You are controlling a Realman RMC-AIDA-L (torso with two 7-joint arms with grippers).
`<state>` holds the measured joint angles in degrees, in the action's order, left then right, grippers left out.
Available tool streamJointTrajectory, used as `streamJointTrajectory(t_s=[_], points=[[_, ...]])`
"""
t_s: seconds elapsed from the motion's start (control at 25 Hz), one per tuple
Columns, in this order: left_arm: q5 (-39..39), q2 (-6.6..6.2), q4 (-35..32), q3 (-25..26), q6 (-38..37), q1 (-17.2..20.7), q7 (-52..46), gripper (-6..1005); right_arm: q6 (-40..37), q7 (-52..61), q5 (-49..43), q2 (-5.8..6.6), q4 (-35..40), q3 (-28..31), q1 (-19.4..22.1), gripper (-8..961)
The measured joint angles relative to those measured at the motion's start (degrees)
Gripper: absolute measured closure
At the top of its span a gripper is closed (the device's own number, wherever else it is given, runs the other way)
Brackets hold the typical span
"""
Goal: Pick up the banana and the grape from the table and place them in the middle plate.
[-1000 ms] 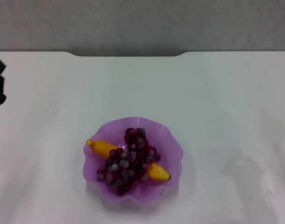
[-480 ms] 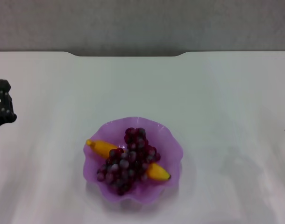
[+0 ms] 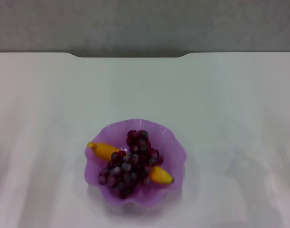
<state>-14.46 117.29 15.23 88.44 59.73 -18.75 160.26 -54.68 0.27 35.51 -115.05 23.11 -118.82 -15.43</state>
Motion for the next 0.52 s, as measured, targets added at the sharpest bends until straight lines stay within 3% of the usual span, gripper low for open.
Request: streamJointTrajectory(t_s=[0.52], points=[[0.0, -1.46, -0.1, 0.2, -0.5, -3.9, -0.4, 961, 2.1, 0.0, 0.0, -0.03, -0.1, 0.0, -1.2, 922]])
